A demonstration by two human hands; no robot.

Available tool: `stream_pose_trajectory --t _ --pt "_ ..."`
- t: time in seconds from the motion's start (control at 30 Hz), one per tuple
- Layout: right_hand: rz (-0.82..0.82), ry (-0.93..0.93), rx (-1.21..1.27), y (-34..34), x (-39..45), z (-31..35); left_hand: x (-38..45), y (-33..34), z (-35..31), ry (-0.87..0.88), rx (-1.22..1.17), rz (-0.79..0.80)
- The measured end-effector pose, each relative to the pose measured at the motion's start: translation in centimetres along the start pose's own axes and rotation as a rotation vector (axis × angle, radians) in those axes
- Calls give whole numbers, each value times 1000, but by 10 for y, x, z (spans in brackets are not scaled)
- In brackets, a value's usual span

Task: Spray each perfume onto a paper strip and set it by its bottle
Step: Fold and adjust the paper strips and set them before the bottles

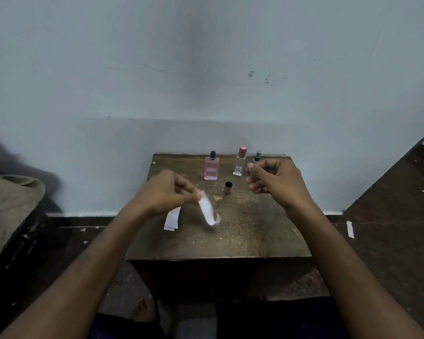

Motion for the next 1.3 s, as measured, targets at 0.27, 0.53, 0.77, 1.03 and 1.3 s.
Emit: stream_pose_trajectory --t 0.27,0.53,0.77,1.03,1.3 --pt "-2 -11 -13 0 -1 1 -14 7 -27 144 -560 165" --pt "-11 -20 -25 -1 -2 5 -22 13 -45 217 -1070 328" --pt "-1 -18 -13 1 -1 3 -2 12 -6 52 -156 43" --pt "44 -18 -26 7 -2 2 -2 1 -8 100 -208 -74" --pt "351 114 -80 48 -8 -2 -1 17 -11 60 -317 35"
Point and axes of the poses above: each hand's wrist, its own x-axis towards the middle knuckle, its own y-axis out of the palm, z = x × y, the point moved 8 cm from there along x, towards the middle knuckle, and after that the axes turned 11 degrees about -x, right-handed, at the moved point
